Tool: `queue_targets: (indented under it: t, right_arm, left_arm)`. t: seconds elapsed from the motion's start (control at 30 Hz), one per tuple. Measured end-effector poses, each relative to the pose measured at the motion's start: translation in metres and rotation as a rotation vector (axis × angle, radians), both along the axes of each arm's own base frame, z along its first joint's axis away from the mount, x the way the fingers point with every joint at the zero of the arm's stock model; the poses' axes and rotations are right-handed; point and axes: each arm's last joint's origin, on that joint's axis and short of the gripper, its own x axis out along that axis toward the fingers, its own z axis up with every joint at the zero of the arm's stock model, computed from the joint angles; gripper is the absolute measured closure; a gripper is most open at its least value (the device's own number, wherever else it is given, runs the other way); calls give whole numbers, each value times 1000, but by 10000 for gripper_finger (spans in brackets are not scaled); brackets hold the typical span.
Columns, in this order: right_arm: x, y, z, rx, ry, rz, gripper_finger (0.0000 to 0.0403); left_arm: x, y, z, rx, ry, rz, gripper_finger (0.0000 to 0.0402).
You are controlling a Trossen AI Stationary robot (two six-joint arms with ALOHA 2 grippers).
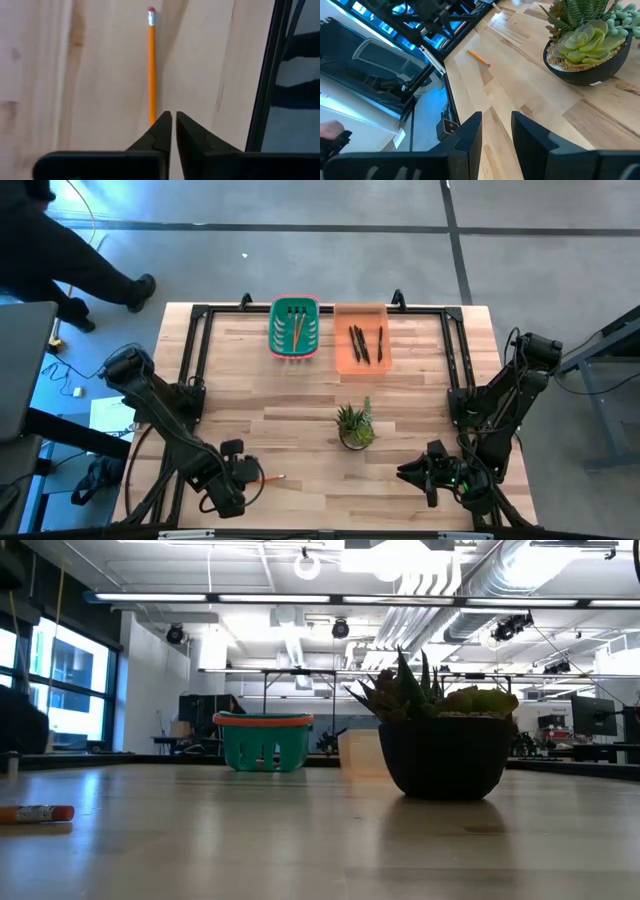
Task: Sort pens & pencils
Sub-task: Put the pencil into the green bin
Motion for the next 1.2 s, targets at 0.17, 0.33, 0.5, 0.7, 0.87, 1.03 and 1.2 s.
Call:
queue_targets:
  t: [0.17,0.33,0.5,0.7,0.87,1.03,1.2]
  right_arm:
    - [0,0,0,1,0,0,306]
    - [0,0,0,3,1,1,306]
    - [0,0,0,4,2,3,306]
    - [0,0,0,3,5,6,306]
    - [0,0,0,2,6,7,306]
    - [-1,1,0,6,14,18,306]
    - [-1,1,0,6,14,18,306]
  left_arm:
    - [5,-6,-12,-13,33,11,343]
    - [6,-6,-16,1,37,38,304]
    - [6,-5,-16,20,16,65,294]
    - [9,-8,-24,14,45,87,304]
    - [15,-10,-33,0,49,110,304]
    - [18,-1,-35,36,67,165,305]
    - [25,9,-36,52,77,173,305]
